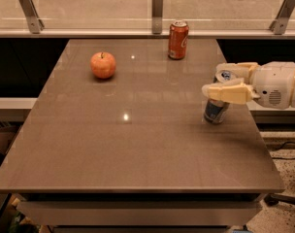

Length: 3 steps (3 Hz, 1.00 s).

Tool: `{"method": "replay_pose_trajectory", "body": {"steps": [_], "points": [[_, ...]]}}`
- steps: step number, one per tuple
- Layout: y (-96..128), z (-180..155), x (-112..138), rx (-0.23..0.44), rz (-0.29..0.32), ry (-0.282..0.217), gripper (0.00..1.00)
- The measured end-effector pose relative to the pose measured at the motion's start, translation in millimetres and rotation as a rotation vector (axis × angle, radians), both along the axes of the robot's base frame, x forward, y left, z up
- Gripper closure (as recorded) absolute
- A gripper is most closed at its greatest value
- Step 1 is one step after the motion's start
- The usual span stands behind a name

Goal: Move redbull can near apple

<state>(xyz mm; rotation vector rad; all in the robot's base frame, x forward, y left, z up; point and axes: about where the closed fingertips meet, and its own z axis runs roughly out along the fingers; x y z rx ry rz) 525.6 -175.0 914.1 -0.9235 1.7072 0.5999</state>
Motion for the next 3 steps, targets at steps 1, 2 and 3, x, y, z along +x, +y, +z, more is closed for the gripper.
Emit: {"method": "replay_pose_trajectory", "body": {"steps": [1,2,3], "points": [[2.6,0.6,0.0,-0.001,0.004,-0.001,0.66],[5.1,1.3,0.0,-0.001,0.009,-0.002,0.89],[7.2,1.8,0.0,-0.002,0.012,-0.002,1.0]]}}
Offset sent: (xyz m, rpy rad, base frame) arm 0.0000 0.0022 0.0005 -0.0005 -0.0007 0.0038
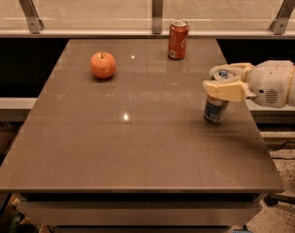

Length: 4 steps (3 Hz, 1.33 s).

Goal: Move redbull can near apple

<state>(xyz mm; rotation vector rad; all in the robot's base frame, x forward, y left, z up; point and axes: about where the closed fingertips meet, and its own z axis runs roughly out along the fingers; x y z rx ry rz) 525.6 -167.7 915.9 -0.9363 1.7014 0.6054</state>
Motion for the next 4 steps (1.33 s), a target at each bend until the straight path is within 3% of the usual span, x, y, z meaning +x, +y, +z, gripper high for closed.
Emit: {"method": "replay_pose_trajectory", "body": {"steps": [4], "points": [[24,17,2,-0.066,0.01,-0.009,1.0]]}}
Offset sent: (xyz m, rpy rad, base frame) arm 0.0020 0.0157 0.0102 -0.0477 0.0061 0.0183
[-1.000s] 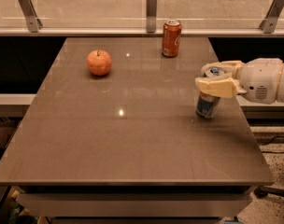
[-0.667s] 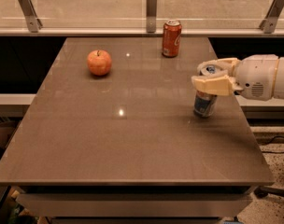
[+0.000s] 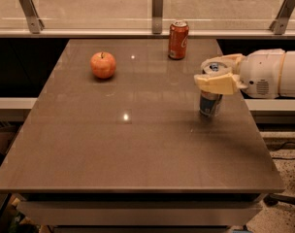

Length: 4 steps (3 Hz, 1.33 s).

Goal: Move redbull can near apple

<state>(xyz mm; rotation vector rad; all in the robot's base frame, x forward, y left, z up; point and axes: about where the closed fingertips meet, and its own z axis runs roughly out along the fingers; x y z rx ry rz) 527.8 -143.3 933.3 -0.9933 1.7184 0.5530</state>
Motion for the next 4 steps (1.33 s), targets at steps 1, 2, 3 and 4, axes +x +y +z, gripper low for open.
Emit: {"method": "replay_pose_trajectory", "body": {"steps": [1,2,3,4], "points": [[3,4,2,-0.009,-0.029,-0.006,1.0],[10,11,5,-0.011,-0.068,-0.022,1.0],[22,21,13,-0.031,-0.106,-0.038,1.0],[40,30,24,-0.055,-0.117,-0.046,1.0]]}}
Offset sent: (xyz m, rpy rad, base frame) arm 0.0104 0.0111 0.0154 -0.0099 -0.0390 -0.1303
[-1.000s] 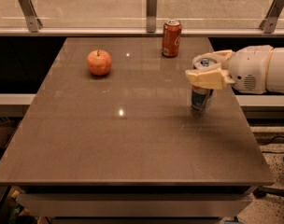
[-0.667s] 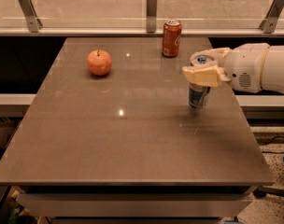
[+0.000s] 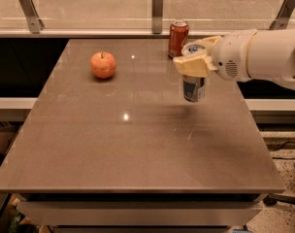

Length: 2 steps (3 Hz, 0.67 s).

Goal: Move redbull can near apple

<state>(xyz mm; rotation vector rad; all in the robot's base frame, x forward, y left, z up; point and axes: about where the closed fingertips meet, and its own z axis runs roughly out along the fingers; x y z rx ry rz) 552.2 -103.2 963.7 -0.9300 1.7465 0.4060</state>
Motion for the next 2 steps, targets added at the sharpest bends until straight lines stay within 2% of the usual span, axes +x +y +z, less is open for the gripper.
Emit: {"method": "replay_pose_trajectory", "body": {"steps": [1,2], "points": [[22,4,15,-0.016,0.004,0.001,1.0],[42,5,30,-0.005,0.012,-0.001,1.0]]}}
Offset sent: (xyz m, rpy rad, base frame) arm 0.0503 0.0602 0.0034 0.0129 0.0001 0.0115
